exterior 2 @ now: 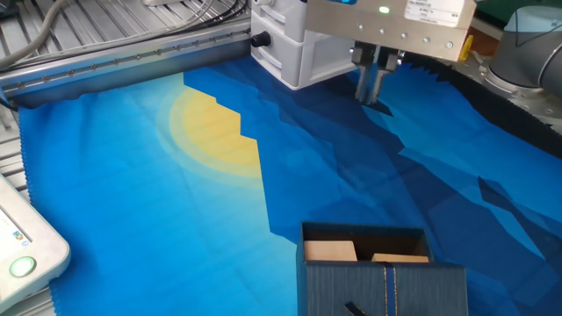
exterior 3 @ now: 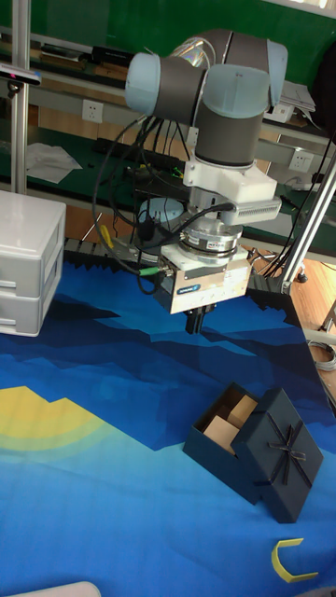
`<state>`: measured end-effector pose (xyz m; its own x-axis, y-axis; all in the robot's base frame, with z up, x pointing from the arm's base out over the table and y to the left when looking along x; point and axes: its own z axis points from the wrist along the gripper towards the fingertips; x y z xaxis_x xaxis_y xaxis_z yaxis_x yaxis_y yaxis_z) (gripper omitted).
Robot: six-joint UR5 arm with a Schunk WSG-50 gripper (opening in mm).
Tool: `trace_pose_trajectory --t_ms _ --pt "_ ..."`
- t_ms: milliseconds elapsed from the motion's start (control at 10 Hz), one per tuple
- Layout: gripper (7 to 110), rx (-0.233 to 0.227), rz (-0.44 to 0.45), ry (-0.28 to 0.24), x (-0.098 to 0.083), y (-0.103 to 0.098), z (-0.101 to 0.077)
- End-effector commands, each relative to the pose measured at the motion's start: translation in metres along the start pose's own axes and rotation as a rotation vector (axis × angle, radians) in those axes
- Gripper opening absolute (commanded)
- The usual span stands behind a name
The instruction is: Slide the outer casing onto the gift box
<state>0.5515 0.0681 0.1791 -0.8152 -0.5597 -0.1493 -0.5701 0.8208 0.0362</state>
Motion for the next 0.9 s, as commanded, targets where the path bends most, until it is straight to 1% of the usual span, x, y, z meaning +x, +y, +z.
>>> trace_pose_trajectory --t_ms 0,100,200,300,500,600,800 --pt "7 -0.031 -0.062 -0.105 -0.025 0.013 -0.001" --pt "7 -0.027 -0.066 -0.098 -0.023 0.011 0.001" --pt "7 -0.031 -0.073 -0.092 -0.022 0.013 0.002" --pt "7 -0.041 -0.076 -0.098 -0.023 0.018 0.003" --pt "7 -0.026 -0.043 -0.087 -0.020 0.017 0.005" --pt "7 -0.021 -0.022 -0.075 -0.017 0.015 0.005" --pt "7 0.000 0.020 -0.022 -0.004 0.010 0.006"
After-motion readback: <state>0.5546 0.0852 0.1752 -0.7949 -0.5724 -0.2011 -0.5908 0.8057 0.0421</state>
